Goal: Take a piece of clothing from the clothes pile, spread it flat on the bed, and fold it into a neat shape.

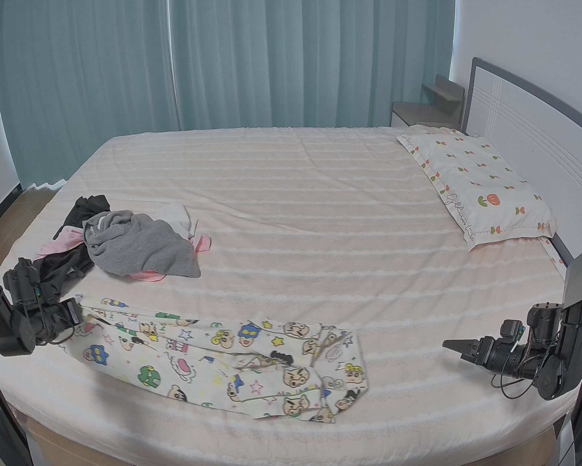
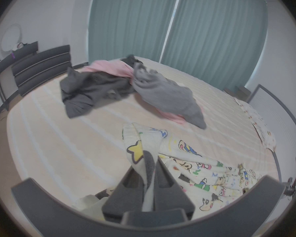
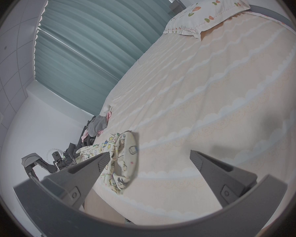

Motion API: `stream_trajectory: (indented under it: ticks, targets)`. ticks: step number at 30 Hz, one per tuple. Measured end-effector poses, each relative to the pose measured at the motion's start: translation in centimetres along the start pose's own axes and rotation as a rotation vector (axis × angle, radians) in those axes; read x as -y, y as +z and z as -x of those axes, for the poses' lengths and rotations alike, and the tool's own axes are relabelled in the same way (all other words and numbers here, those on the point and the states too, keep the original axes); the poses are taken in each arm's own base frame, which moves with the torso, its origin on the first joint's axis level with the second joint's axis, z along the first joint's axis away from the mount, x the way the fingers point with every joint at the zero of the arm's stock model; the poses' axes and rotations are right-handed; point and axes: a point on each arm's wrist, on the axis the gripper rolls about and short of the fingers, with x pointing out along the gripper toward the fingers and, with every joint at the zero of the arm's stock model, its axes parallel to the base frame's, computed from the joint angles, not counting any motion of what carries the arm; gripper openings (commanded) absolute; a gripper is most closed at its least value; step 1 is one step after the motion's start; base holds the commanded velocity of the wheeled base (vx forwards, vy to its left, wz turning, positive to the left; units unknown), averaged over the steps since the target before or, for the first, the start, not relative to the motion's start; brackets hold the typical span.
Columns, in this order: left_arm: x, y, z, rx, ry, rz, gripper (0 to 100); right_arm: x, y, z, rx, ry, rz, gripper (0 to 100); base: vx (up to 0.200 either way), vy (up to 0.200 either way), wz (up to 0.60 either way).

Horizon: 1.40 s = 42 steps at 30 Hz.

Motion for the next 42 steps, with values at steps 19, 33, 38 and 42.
stream_trajectory:
  ticks: [19, 33, 38, 42]
  targets:
    - [2.1, 4.1, 2.9, 0.018, 0.1, -0.086, 0, 0.2, 0.0, -0.1, 0.001, -0.002, -0.002, 100, 0.0, 0.0, 0.0]
    - [16.9, -2.0, 5.7, -0.051, -0.073, -0.319, 0, 0.2, 0.0, -0.1, 0.001, -0.002, -0.001, 100, 0.0, 0.0, 0.0]
    - [21.6, -4.9, 7.3, -0.067, -0.165, -0.389, 0, 0.2, 0.0, -0.1, 0.001, -0.002, -0.001, 100, 0.0, 0.0, 0.0]
    - [25.1, -7.1, 7.8, -0.08, -0.224, -0.417, 0, 0.1, 0.0, -0.1, 0.0, -0.002, -0.001, 100, 0.0, 0.0, 0.0]
